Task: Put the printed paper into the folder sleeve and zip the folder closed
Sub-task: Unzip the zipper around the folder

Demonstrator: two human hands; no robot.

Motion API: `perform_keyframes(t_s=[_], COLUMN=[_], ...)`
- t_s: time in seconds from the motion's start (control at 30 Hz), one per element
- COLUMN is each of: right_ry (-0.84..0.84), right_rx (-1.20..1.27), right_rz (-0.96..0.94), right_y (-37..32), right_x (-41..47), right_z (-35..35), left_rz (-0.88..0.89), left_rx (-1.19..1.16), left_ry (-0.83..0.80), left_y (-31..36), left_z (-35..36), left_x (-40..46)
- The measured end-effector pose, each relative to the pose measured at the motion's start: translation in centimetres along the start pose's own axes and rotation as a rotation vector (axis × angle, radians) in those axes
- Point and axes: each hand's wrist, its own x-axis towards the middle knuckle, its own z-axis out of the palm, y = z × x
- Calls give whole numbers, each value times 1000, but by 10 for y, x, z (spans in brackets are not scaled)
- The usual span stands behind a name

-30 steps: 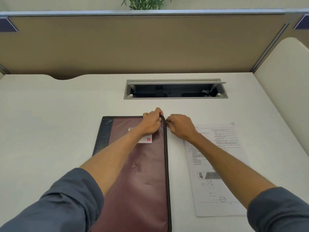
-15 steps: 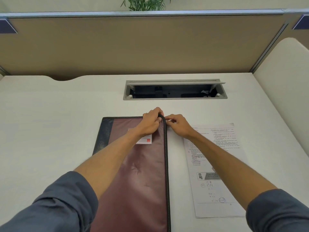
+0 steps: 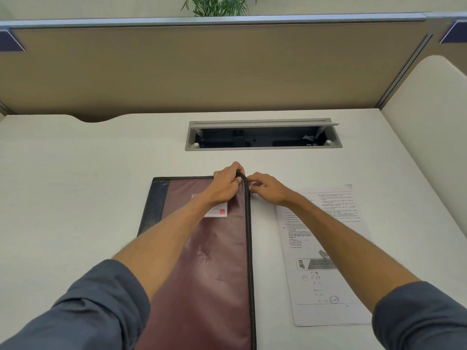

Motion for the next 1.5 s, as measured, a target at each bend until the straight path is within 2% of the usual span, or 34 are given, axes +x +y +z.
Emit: perform_keyframes(t_s=[0.13, 0.3, 0.4, 0.53, 0.63, 0.7, 0.8, 0.93, 1.13, 1.33, 1.5], right_ry=[-37, 0, 64, 231, 331, 352, 375, 426, 282, 217, 160], right_rx=[-4, -46, -79, -62, -197, -235, -308, -591, -906, -945, -946], right_rz=[16, -6, -57, -77, -61, -44, -27, -34, -180, -256, -238], right_y=[-3, 0, 0, 2, 2, 2, -1, -6, -6, -8, -18], right_x=[0, -8, -16, -29, -33, -35, -37, -34, -42, -71, -105], right_z=[-3, 1, 7, 17, 26, 28, 31, 38, 37, 44, 59], left_rz=[-15, -27, -38, -40, -47, -54, -29, -22, -35, -47, -60], left_rx=[-13, -28, -22, 46, 293, 460, 483, 415, 401, 386, 394], left_ry=[-10, 18, 33, 19, 52, 146, 228, 231, 268, 266, 257], left_y=[-1, -3, -4, -7, -14, -16, -18, -21, -25, -28, -26], left_z=[-4, -3, -2, -1, 8, 15, 28, 37, 39, 41, 40], left_x=[-1, -2, 0, 3, 0, -8, -21, -27, -26, -23, -23])
